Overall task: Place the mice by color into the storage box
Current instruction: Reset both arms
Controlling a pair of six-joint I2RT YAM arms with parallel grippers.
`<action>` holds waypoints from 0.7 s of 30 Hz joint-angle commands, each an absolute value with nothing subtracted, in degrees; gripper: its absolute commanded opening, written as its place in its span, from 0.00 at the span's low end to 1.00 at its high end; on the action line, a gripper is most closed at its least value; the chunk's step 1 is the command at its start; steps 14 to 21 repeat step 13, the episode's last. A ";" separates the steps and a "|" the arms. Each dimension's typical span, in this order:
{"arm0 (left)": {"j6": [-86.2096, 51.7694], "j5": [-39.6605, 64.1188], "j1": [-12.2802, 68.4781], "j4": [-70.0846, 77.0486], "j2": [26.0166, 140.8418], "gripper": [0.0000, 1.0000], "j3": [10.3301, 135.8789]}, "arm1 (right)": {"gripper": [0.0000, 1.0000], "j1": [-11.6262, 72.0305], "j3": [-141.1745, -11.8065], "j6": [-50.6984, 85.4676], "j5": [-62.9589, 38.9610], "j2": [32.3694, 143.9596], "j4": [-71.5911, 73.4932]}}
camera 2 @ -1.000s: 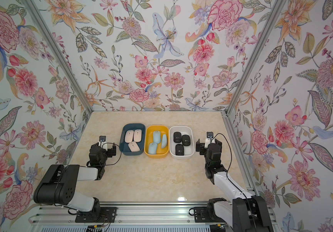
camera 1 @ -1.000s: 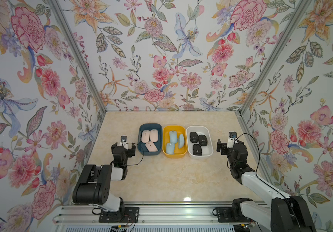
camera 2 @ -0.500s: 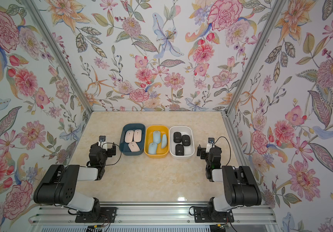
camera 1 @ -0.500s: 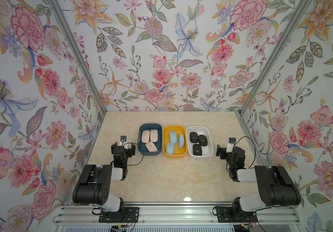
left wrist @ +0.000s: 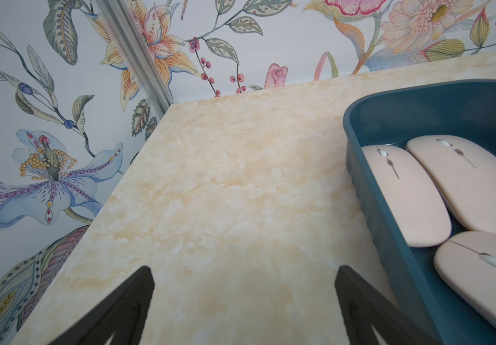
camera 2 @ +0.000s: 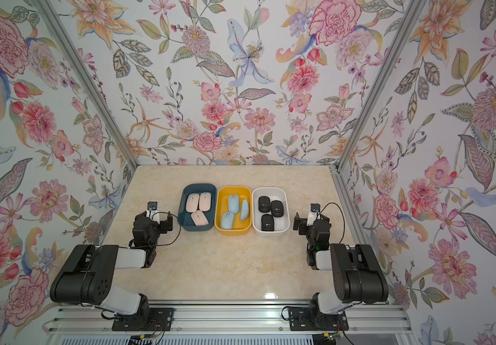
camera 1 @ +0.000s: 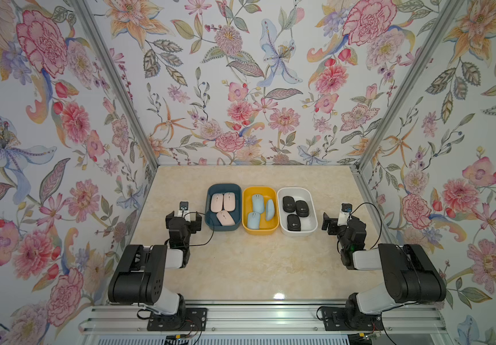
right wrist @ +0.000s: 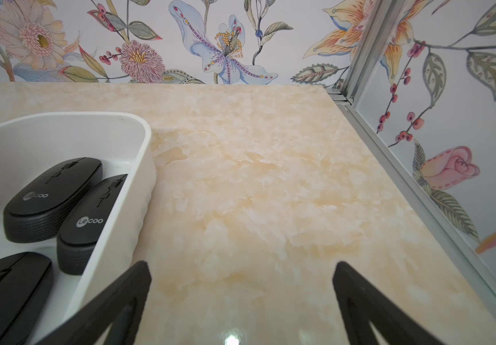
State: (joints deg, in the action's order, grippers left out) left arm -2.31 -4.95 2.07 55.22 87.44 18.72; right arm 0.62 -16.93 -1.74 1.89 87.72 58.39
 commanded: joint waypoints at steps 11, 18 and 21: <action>-1.72 -5.99 2.39 55.80 87.80 0.98 18.37 | 0.99 0.62 -17.59 -2.11 1.19 87.67 59.93; -1.67 -5.99 2.43 55.73 87.80 0.98 18.37 | 0.99 0.62 -17.59 -2.14 1.27 87.69 60.07; -1.67 -5.99 2.43 55.73 87.80 0.98 18.37 | 0.99 0.62 -17.59 -2.14 1.27 87.69 60.07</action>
